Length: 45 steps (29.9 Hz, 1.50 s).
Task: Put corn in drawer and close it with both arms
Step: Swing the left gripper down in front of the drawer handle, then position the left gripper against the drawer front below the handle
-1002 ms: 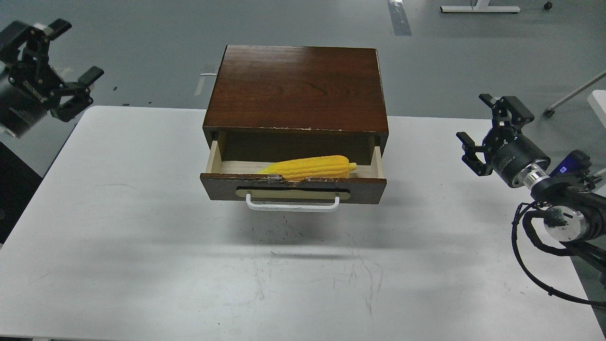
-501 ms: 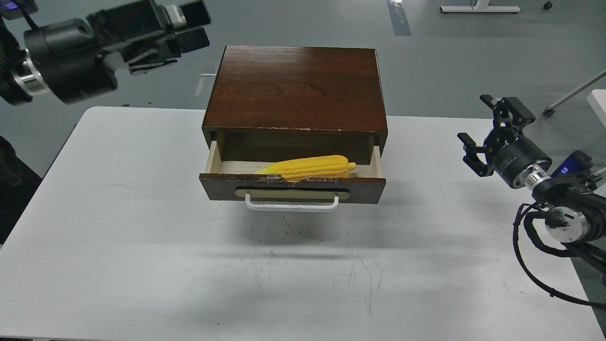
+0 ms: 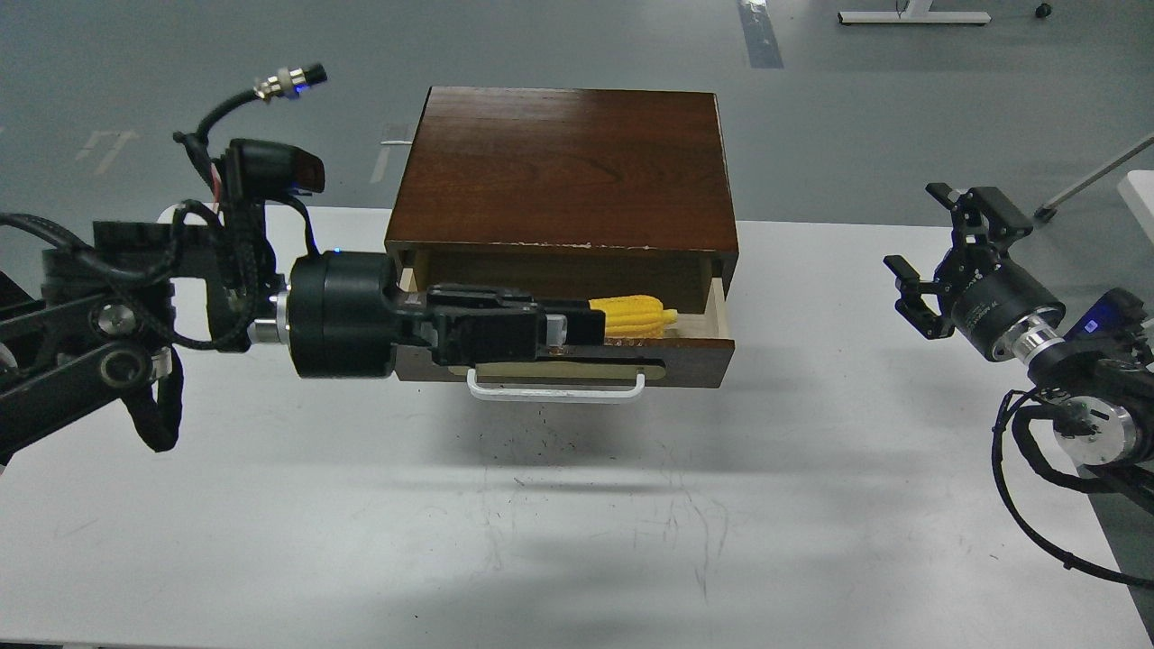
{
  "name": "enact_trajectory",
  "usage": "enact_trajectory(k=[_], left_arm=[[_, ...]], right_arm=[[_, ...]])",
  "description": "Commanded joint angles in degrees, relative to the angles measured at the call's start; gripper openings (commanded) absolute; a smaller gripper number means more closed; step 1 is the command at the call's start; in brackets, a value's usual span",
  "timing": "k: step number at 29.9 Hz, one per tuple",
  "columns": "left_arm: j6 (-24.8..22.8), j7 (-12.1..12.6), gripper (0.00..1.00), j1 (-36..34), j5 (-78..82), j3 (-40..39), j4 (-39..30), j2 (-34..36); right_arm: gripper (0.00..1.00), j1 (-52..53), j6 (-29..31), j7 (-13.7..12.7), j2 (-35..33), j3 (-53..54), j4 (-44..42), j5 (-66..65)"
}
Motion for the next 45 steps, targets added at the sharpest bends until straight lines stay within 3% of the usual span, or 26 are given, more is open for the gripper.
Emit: enact_trajectory(k=[1,14,19,29,35,45], left_arm=[[0.0,0.01,0.0,4.37,0.19,1.54,-0.04,-0.02],[0.0,0.01,0.0,22.13,1.34,1.54,0.31,0.95],[5.57,0.01,0.0,27.05,0.11,1.19,2.06,-1.41],[12.0,0.06,0.0,28.56,-6.13,0.75,6.46,-5.82],[15.25,3.48,0.0,28.64,-5.78,0.84,9.19,-7.84],[15.51,4.28,0.0,28.47,-5.96,0.49,11.83,-9.77]], right_arm=[[0.97,-0.37,0.02,0.0,-0.14,0.0,0.01,0.0],[0.97,-0.81,-0.07,0.0,-0.05,0.0,0.01,-0.09],[0.97,-0.81,-0.07,0.0,-0.05,-0.09,0.01,-0.09],[0.97,-1.25,-0.16,0.0,-0.05,-0.17,0.1,-0.09],[0.97,-1.42,-0.16,0.0,-0.05,-0.17,0.1,-0.09],[0.97,-1.6,-0.33,0.0,-0.05,-0.17,0.18,-0.09]])
